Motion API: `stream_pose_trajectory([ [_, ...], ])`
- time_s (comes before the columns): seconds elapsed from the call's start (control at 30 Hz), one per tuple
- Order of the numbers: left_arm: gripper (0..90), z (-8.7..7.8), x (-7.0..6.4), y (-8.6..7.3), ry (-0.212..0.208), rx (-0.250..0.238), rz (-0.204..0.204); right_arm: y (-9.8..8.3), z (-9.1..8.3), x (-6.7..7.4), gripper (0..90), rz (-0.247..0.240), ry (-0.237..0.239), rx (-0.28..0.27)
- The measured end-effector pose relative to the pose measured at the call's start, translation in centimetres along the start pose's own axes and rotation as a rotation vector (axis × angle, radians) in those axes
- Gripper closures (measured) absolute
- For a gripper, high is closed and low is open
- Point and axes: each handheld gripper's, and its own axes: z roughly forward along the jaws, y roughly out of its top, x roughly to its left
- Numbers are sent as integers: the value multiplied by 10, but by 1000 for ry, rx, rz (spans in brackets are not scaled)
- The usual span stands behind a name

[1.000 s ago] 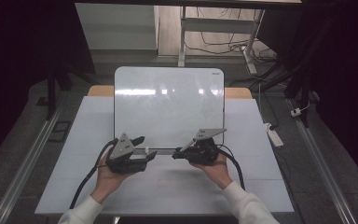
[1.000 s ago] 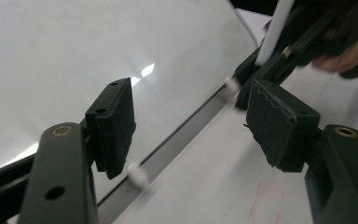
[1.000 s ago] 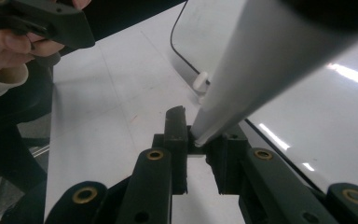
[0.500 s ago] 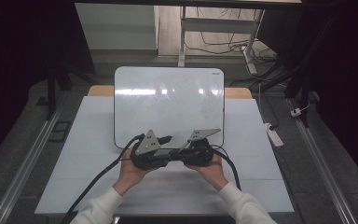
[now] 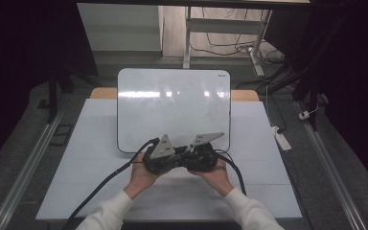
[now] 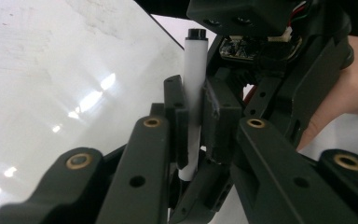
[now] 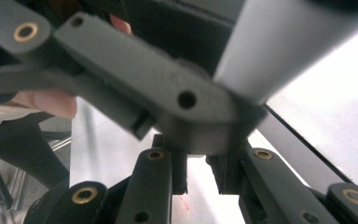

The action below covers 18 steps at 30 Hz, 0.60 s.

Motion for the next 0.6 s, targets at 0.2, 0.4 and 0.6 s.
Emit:
stream_pose_trajectory([
  [0.2,812,-3,3,1,-2,10,-10,0,1,0,769,4,8,2],
  [0.4,813,-18,12,3,58,9,-19,1,-5,5,644,-38,-32,-44],
  [0.6,812,-43,29,3,152,27,-54,-5,-31,5,519,-68,-151,-140],
])
